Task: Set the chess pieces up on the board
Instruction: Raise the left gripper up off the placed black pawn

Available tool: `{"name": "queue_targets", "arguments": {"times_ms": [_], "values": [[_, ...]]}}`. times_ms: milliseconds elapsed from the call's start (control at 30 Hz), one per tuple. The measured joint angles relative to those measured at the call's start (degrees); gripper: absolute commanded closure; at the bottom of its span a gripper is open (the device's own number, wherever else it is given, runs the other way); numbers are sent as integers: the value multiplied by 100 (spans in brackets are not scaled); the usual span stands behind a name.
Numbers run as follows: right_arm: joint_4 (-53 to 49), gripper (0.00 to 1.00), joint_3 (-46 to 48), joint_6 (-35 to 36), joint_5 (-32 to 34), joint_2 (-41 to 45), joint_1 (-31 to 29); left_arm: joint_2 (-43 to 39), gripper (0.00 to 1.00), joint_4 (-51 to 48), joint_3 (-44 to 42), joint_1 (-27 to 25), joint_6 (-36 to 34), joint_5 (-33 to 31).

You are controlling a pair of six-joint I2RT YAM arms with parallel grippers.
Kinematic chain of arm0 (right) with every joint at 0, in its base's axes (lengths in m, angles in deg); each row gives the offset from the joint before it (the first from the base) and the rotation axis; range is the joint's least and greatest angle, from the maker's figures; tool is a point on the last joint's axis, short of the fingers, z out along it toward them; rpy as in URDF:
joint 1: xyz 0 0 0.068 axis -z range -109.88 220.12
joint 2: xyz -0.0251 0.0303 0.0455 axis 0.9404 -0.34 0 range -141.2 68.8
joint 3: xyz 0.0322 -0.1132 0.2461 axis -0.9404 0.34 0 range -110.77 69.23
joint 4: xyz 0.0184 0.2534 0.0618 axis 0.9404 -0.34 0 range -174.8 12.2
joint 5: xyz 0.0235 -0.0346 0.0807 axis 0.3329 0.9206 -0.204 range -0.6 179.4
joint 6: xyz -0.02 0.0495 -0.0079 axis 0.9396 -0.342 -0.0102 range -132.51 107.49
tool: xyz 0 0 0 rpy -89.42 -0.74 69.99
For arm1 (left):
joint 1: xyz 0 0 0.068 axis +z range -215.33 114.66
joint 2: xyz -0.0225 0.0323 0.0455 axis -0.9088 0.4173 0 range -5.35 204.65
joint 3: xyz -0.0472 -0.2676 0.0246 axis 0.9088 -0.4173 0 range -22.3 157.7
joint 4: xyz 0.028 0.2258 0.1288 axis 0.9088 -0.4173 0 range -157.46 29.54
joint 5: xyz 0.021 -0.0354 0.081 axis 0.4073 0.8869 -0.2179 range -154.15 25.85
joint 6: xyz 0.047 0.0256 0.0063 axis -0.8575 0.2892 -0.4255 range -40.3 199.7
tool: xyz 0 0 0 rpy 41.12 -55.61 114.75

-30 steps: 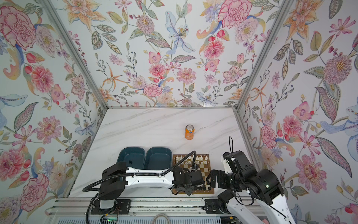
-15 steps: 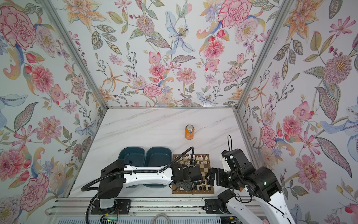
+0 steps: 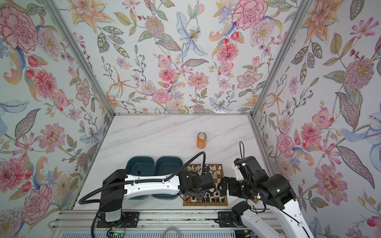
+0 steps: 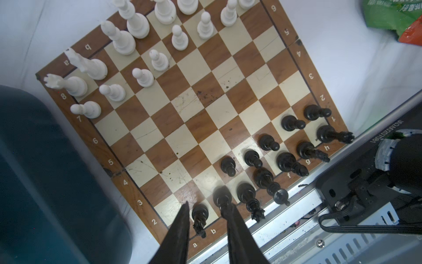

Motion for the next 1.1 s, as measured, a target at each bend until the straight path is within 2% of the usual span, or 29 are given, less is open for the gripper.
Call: {"name": "queue_targets", "arguments": {"times_ms": [333,633,1100], "values": [[0,1,-2,107,4,-81,4,-44,69,11,-55,52,46,-9],[39,1,-20,201,42,-407,83,-599,74,219,-868,385,197,-26],[133,1,-24,236,24,-470,162,-479,79,929,-1272,494,149,264]]}}
